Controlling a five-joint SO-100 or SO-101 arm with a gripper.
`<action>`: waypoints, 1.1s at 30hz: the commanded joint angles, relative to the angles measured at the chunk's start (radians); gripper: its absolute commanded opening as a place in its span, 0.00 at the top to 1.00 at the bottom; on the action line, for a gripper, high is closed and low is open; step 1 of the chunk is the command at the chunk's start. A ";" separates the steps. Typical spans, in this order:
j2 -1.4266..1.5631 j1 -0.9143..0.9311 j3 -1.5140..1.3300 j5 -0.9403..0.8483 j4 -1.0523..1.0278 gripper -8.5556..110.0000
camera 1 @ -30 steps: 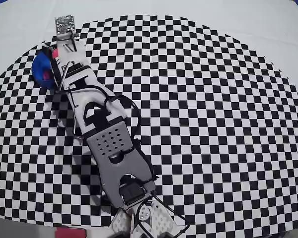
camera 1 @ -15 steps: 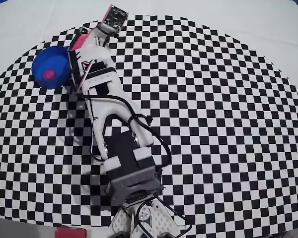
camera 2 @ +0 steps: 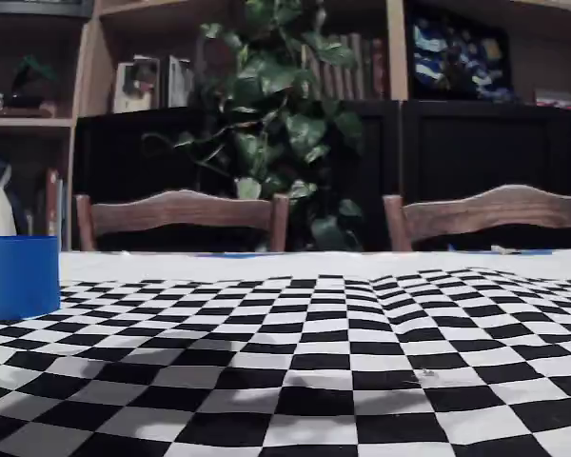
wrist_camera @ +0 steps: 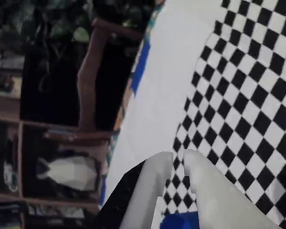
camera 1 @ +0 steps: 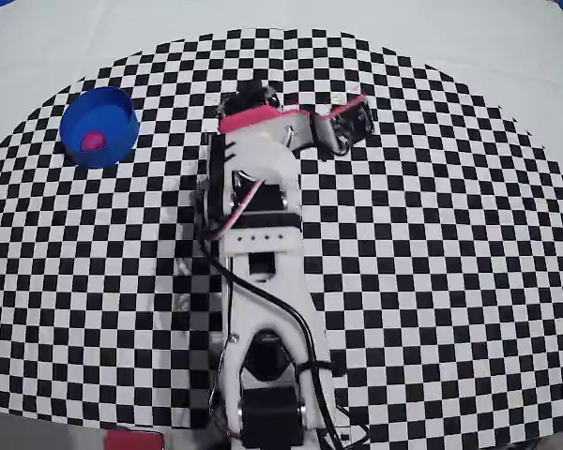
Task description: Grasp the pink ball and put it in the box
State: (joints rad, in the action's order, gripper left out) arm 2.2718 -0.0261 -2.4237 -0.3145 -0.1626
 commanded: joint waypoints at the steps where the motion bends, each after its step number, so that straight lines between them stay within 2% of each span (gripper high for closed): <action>1: 0.172 0.025 -0.100 0.055 -0.041 0.93; 8: 0.448 0.018 -0.313 0.138 -0.179 0.93; 17: 0.818 -0.008 -0.589 0.155 -0.396 0.93; 33: 0.980 -0.005 -0.689 0.201 -0.644 0.93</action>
State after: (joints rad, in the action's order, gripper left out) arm 3.2336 -0.0353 -3.1048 -0.1227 -0.7931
